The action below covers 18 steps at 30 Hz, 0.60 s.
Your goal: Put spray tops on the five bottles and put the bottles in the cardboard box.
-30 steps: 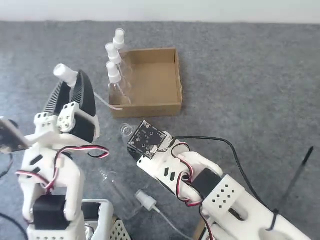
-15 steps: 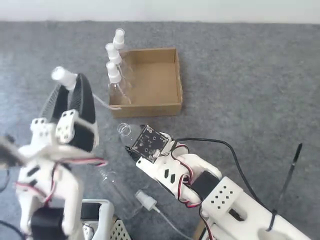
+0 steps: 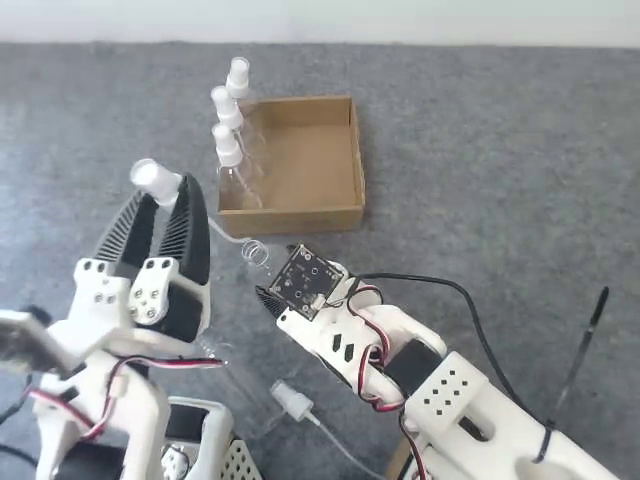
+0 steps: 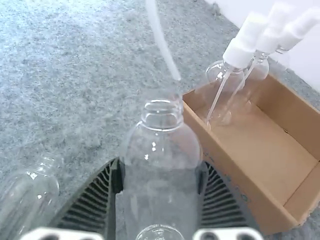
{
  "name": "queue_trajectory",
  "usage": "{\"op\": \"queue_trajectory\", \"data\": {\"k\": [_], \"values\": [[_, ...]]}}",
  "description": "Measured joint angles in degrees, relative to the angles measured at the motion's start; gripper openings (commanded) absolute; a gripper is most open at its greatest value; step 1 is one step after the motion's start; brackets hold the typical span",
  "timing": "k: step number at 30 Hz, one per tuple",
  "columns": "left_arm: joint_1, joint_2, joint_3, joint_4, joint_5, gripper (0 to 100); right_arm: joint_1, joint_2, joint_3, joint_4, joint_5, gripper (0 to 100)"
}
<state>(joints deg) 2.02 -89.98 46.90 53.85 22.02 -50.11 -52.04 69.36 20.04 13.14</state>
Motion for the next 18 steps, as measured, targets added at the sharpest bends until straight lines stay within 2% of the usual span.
{"op": "queue_trajectory", "data": {"k": [18], "values": [[0.70, 0.00, 4.22, 0.00, -0.44, 1, 0.00, 0.00, 0.00, 0.00, 0.00, 2.4]]}}
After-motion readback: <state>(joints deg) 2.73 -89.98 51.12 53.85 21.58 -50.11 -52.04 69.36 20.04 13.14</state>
